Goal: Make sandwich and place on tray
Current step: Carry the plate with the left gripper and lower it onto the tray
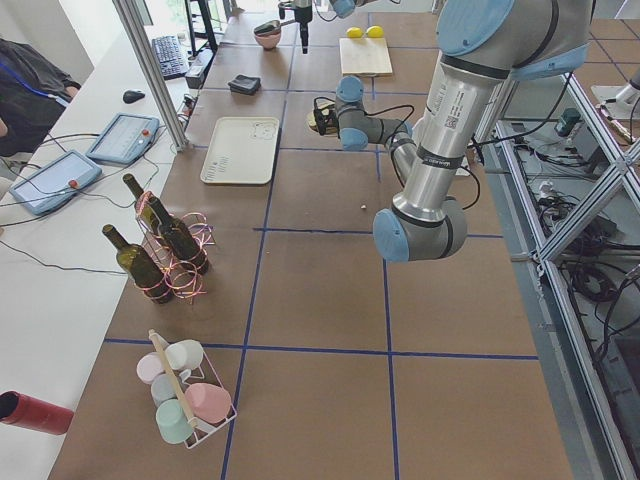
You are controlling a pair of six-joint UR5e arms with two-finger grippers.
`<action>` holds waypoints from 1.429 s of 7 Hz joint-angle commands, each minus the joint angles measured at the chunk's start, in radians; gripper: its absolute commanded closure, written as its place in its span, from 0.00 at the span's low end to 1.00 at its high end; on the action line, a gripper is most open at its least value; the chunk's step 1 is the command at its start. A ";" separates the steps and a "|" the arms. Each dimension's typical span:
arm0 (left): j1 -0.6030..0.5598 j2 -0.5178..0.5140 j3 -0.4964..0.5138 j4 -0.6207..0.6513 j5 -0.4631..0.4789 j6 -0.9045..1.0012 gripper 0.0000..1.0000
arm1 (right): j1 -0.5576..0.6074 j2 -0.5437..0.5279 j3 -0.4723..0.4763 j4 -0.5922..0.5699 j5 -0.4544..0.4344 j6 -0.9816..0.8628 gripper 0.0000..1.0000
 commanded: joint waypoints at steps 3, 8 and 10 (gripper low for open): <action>-0.143 -0.248 0.389 -0.006 0.090 -0.195 1.00 | 0.177 -0.110 -0.051 0.000 0.071 -0.335 0.00; -0.144 -0.380 0.707 -0.155 0.191 -0.240 1.00 | 0.258 -0.113 -0.134 0.000 0.065 -0.437 0.00; -0.144 -0.387 0.730 -0.158 0.193 -0.240 1.00 | 0.258 -0.113 -0.151 0.002 0.063 -0.440 0.00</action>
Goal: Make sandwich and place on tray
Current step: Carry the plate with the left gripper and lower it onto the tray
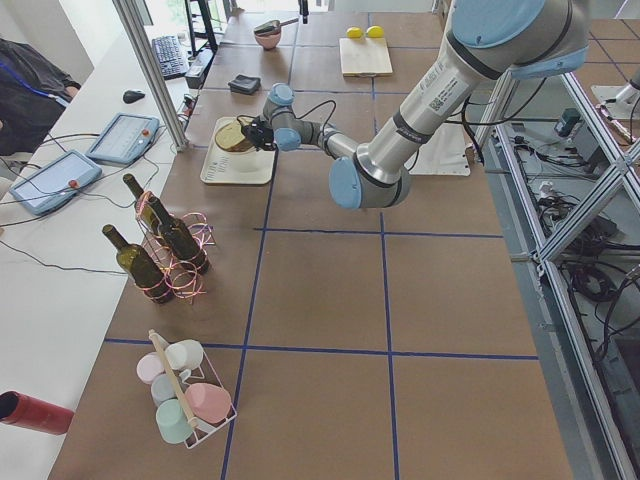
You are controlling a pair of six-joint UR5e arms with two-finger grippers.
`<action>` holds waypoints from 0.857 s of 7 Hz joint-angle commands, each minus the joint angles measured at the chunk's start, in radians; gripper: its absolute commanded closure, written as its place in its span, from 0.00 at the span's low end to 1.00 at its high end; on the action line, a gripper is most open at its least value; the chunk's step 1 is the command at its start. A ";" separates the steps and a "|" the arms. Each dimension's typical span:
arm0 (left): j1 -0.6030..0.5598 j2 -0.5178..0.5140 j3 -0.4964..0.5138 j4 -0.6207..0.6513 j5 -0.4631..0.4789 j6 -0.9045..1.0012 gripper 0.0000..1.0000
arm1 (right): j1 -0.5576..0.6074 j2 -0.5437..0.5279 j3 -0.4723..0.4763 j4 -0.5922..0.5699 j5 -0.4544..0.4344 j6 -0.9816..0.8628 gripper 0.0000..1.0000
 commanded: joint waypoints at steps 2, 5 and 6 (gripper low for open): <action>-0.001 0.001 0.013 0.000 0.002 0.058 0.01 | 0.000 0.002 -0.023 0.001 -0.001 0.000 0.00; -0.001 0.179 -0.240 0.029 -0.026 0.176 0.00 | 0.000 0.010 -0.022 0.001 -0.001 0.000 0.00; -0.001 0.209 -0.290 0.064 -0.062 0.196 0.00 | 0.000 0.002 -0.022 -0.001 -0.001 0.000 0.00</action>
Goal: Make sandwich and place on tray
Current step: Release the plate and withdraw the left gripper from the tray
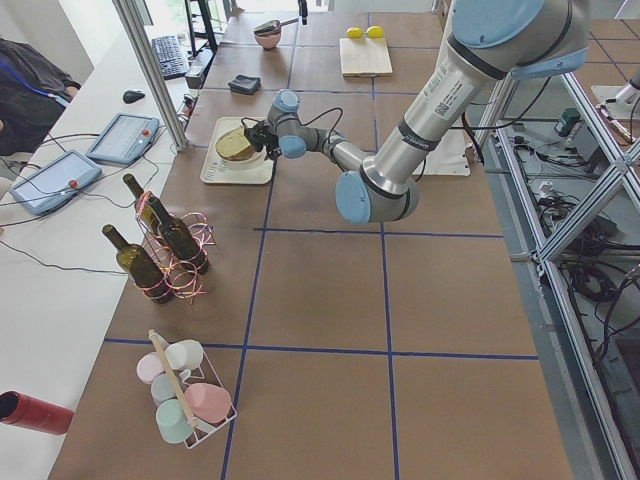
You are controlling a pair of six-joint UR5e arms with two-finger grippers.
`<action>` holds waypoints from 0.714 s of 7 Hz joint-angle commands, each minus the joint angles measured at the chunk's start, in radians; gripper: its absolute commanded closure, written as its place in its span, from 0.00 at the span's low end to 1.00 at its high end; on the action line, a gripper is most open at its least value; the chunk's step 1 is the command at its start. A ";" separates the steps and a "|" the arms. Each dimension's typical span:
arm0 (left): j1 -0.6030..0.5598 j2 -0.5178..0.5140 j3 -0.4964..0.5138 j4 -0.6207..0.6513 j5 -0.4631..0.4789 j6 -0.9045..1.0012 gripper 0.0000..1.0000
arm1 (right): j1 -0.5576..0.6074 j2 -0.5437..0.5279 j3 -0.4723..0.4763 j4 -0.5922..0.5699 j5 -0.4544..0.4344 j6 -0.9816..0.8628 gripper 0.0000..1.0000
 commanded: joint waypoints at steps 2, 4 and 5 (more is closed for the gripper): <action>-0.005 0.190 -0.315 0.167 -0.030 0.290 0.00 | 0.002 -0.011 -0.006 -0.001 -0.002 0.000 0.00; -0.037 0.282 -0.427 0.218 -0.022 0.517 0.00 | 0.018 -0.011 -0.006 -0.001 0.000 0.003 0.00; -0.055 0.356 -0.503 0.219 -0.024 0.598 0.00 | 0.024 -0.016 -0.006 -0.001 0.000 0.003 0.00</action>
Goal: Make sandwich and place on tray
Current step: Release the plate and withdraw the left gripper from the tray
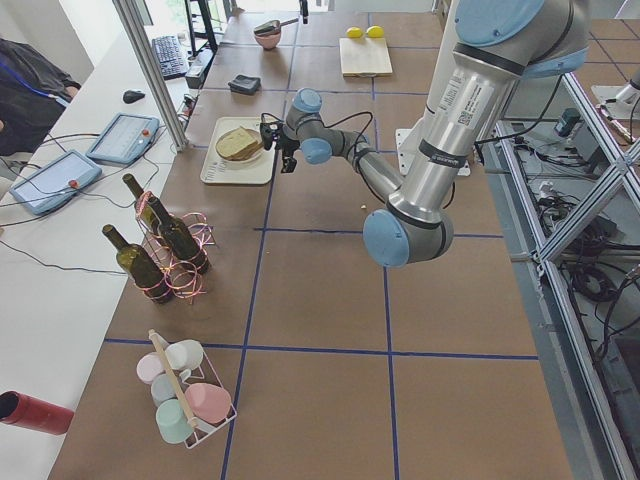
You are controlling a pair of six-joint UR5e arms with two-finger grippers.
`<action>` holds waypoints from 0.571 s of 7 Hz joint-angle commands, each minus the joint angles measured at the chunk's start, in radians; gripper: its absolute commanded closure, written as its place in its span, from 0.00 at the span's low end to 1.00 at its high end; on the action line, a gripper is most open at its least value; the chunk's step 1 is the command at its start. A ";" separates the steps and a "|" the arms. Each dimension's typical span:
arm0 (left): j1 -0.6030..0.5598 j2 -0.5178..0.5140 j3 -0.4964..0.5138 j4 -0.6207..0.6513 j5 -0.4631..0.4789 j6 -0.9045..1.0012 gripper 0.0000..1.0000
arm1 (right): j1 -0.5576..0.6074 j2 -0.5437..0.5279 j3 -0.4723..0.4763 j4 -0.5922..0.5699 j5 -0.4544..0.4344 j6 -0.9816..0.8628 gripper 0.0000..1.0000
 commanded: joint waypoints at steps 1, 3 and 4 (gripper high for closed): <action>-0.066 0.161 -0.140 0.012 -0.004 0.345 0.00 | 0.019 -0.011 0.000 0.000 0.001 0.000 0.00; -0.216 0.309 -0.205 0.017 -0.056 0.674 0.00 | 0.043 -0.040 0.001 0.000 0.001 -0.003 0.00; -0.345 0.378 -0.211 0.016 -0.149 0.922 0.00 | 0.059 -0.051 0.001 0.000 0.002 -0.006 0.00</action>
